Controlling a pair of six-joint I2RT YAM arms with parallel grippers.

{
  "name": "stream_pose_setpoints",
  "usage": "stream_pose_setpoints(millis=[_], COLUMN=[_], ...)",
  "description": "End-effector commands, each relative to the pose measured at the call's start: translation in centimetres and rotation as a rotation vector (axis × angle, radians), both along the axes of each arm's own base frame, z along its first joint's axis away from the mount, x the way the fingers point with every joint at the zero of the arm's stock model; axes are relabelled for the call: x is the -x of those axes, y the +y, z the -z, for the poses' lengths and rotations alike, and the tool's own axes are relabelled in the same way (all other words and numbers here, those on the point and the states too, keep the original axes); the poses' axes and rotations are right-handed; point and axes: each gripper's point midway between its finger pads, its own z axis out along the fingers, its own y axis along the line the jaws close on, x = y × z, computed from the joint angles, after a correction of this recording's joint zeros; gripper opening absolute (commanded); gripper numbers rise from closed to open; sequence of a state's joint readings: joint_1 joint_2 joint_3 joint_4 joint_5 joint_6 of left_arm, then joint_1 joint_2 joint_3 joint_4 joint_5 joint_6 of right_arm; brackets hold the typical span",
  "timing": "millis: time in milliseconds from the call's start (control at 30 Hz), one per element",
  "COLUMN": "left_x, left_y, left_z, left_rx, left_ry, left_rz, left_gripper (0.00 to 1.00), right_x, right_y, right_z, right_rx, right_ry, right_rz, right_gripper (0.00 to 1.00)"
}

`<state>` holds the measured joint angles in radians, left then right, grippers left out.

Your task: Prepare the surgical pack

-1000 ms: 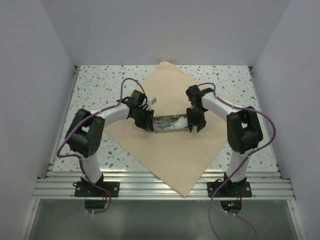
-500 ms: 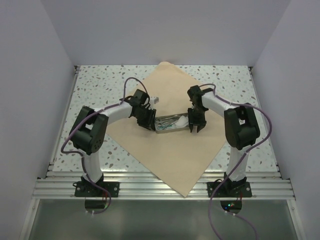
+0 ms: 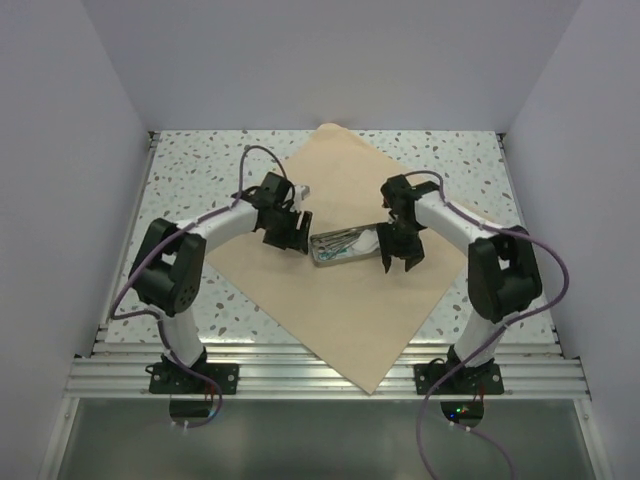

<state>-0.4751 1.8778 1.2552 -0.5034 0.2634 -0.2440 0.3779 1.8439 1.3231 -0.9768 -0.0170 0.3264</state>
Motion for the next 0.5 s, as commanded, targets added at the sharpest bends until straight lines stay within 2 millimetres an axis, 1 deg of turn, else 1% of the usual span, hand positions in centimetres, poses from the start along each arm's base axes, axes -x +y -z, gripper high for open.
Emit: stream_pose_setpoints(millis=[0,33,67,100,133,167,200,233,267,300,333,367,400,433,467], left_x=[-0.1,-0.2,0.1,0.3,0.2,0.2,0.3,0.0,-0.1,-0.2,-0.5,-0.6,-0.7,-0.9,-1.1], left_y=[3.0,3.7,4.3,4.8,5.5,5.8,6.2,6.8,7.1,7.2,7.7,7.7,7.6,7.8,7.9], left_z=[-4.1,-5.2,-5.4,-5.7,-6.1,-6.9,-7.2,-7.9,-8.1,-8.5,-9.0,-9.6,-9.9,-10.5,-11.0], left_rx=[-0.012,-0.004,-0.010,-0.016,-0.017,-0.010,-0.010,-0.004,-0.003,0.013,0.024,0.044,0.060,0.075,0.087], left_ry=[-0.086,-0.105,-0.100,-0.104,-0.108,-0.126,-0.125,-0.135,-0.134,-0.129,-0.132,-0.135,-0.134,-0.141,-0.145], left_rz=[-0.066,-0.084,-0.093,-0.105,-0.124,-0.136,-0.147,-0.172,-0.190,-0.214,-0.240,-0.252,-0.273,-0.291,-0.310], left_gripper=[0.72,0.78,0.81,0.91,1.00,1.00,1.00,1.00,1.00,1.00,1.00,1.00,1.00,1.00,1.00], right_x=[4.8,6.9,8.2,9.6,11.7,13.6,14.8,17.3,18.4,19.1,21.0,21.9,22.4,24.0,24.7], right_y=[0.2,1.2,1.8,2.4,3.8,3.7,4.0,4.2,4.4,5.0,5.1,5.5,6.3,6.1,6.3], right_z=[-4.7,-4.7,-4.9,-5.7,-5.8,-5.1,-5.5,-4.7,-4.5,-4.3,-3.8,-3.7,-3.4,-2.7,-2.5], right_rx=[-0.040,-0.053,-0.079,-0.118,-0.161,-0.163,-0.191,-0.191,-0.200,-0.217,-0.222,-0.242,-0.260,-0.251,-0.255], right_ry=[-0.025,-0.002,0.014,0.011,0.039,0.077,0.067,0.114,0.113,0.101,0.108,0.114,0.105,0.123,0.122], right_rz=[-0.122,-0.175,-0.200,-0.220,-0.275,-0.295,-0.311,-0.364,-0.386,-0.384,-0.426,-0.434,-0.415,-0.458,-0.478], right_gripper=[0.57,0.61,0.63,0.64,0.65,0.66,0.66,0.65,0.65,0.65,0.65,0.64,0.62,0.60,0.59])
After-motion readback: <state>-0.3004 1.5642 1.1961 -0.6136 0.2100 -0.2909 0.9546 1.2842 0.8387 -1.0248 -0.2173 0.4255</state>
